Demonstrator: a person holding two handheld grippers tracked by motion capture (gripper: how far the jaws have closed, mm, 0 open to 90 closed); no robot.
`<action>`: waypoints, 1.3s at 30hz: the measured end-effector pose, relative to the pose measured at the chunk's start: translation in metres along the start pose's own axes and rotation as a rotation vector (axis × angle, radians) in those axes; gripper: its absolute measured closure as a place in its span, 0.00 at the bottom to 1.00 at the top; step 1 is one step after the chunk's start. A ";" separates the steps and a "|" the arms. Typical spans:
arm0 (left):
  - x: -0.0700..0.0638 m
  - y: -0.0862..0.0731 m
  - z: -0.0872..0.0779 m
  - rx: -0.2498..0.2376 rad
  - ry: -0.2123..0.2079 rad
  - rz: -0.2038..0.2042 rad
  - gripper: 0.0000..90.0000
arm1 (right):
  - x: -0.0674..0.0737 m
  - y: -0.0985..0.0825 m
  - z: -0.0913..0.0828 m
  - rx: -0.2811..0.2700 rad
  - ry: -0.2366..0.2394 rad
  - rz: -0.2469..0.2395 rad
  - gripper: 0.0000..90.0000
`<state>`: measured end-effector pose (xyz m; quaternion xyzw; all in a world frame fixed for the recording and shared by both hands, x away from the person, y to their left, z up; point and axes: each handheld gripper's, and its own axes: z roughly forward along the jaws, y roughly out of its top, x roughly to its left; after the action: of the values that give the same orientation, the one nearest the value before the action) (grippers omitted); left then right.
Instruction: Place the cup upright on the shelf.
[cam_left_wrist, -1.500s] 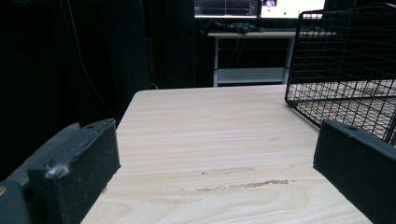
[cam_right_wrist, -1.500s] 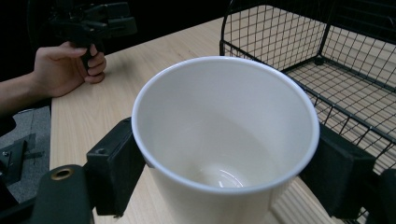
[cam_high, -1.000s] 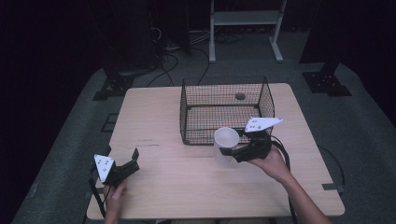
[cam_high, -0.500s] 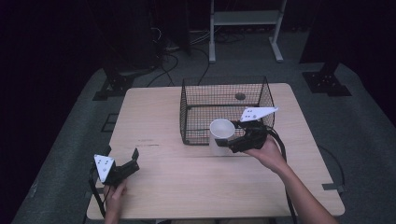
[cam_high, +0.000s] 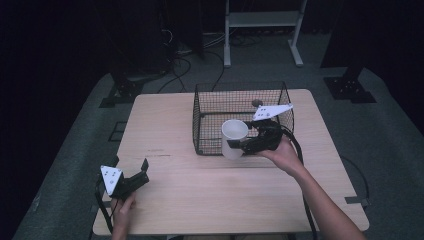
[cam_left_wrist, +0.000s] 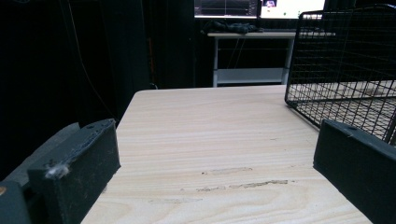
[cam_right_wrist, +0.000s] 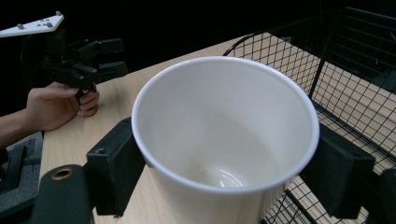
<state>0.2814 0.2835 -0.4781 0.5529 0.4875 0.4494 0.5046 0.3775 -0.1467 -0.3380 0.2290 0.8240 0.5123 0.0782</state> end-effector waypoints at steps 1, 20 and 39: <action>0.000 0.000 0.000 0.000 0.000 0.000 0.00 | -0.001 0.001 0.000 -0.002 -0.003 -0.003 0.22; 0.001 0.000 0.000 0.001 -0.002 -0.004 0.00 | -0.017 0.025 0.012 -0.001 -0.015 0.001 0.22; 0.001 0.000 0.000 0.002 -0.001 -0.006 0.00 | -0.045 0.040 0.025 0.013 -0.043 0.035 0.22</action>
<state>0.2814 0.2844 -0.4781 0.5521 0.4893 0.4471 0.5057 0.4378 -0.1327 -0.3193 0.2552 0.8212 0.5032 0.0855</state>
